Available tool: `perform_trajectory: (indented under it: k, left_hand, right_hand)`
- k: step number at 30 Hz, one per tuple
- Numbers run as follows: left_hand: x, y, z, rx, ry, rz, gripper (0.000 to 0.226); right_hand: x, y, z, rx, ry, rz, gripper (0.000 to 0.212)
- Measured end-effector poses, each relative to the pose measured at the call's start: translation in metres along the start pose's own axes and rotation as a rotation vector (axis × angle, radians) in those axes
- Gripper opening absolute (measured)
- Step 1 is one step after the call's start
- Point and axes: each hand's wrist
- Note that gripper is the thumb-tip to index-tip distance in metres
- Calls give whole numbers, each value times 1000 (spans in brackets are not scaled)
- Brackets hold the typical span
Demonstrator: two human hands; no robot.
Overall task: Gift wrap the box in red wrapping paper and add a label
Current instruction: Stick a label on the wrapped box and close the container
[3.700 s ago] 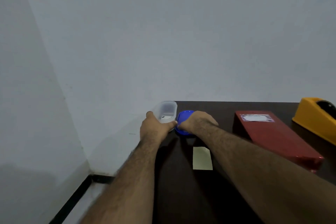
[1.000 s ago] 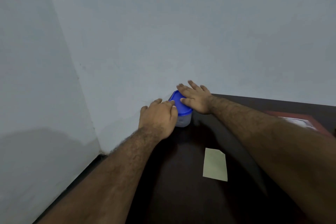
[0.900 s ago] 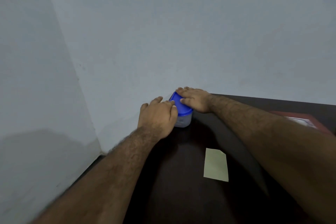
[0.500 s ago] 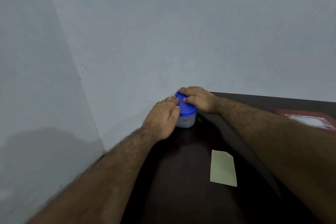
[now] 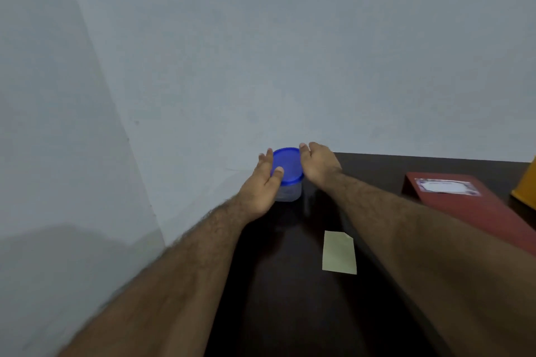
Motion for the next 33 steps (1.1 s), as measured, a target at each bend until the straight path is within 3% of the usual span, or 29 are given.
perform_trajectory:
  k: [3,6,11,17,23,27,30,33]
  left_hand:
    - [-10,4,-2,-142,-167,-108,59]
    - [-11,12,-8,-260,-334,-204,23]
    - [-2,25,-7,-303,-342,-266,13]
    - [4,71,-8,-311,-367,-351,16]
    - [-4,90,-11,-300,-311,-369,16]
    - [-21,67,-8,-269,-232,-287,53]
    - [-42,48,1,-288,-157,-142,34]
    - [-62,26,22,-277,-145,-62,44]
  right_hand:
    - [10,-10,-7,-73,185,196,47]
    - [13,-22,-11,-56,327,362,34]
    - [17,-24,-2,12,225,355,43]
    - [19,4,3,22,313,433,45]
    - [14,22,11,34,382,336,36]
    - [8,6,-5,19,278,292,35]
    - [0,-11,-39,-25,146,179,24]
    - [-14,-37,-86,-38,16,77,20]
Point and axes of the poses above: each hand's wrist, its own y-axis towards the middle knuckle, its own z-axis out of the palm, x = y × z, and after that the axes turned 13 degrees about -y, right-handed
